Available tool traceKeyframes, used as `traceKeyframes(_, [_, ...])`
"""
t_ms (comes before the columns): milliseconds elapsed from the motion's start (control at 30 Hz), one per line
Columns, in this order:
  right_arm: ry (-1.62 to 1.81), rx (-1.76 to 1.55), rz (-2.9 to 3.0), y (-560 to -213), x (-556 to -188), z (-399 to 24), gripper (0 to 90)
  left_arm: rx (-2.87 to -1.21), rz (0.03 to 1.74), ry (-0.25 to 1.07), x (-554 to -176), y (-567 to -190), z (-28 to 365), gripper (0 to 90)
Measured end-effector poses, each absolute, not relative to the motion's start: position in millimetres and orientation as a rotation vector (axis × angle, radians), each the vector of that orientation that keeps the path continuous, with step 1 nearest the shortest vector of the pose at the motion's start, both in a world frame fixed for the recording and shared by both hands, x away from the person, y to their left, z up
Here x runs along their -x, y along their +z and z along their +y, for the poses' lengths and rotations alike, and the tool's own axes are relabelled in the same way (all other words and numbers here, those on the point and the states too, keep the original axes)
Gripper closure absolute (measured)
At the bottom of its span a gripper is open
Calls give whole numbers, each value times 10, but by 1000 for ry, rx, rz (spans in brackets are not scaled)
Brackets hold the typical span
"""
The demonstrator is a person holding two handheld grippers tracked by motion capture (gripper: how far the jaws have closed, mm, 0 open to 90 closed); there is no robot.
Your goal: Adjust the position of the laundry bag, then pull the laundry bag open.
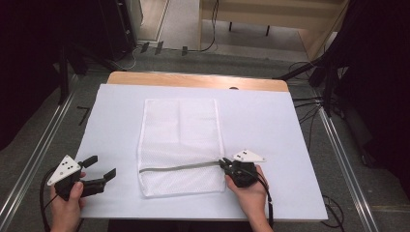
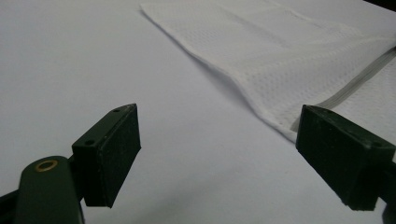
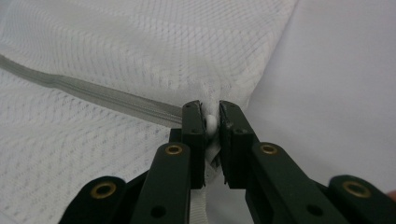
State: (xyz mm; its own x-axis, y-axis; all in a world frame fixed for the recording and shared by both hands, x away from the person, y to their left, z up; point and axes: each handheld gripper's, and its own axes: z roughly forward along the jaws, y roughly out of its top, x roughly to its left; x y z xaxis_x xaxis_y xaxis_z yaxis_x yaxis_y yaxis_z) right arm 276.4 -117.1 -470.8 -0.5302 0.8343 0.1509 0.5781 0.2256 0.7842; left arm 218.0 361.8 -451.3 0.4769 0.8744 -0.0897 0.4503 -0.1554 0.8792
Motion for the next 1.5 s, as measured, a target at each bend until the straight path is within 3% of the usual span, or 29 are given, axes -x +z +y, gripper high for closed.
traceKeyframes(367, [1169,-1432,2145,-4740,-2625,-1694,835,-1783,1126,560,-2199,-4524,3598,139])
traceKeyframes(600, [1213,-1430,2161,-4769,-2474,-1807,824,-1785,1127,560,-2199,-4524,3586,139])
traceKeyframes(833, [1320,-1408,2107,-4669,-2370,-1894,397,-1782,1127,556,-2202,-4527,3595,138])
traceKeyframes(1033, [1235,-1423,2062,-4638,-2141,-1983,237,-1776,1123,554,-2223,-4518,3576,138])
traceKeyframes(1167, [1240,-1448,2086,-4661,-2047,-2047,237,-1782,1106,545,-2224,-4515,3550,139])
traceKeyframes(1500, [1239,-1433,2100,-4729,-2071,-2048,390,-1773,1102,529,-2225,-4520,3534,139])
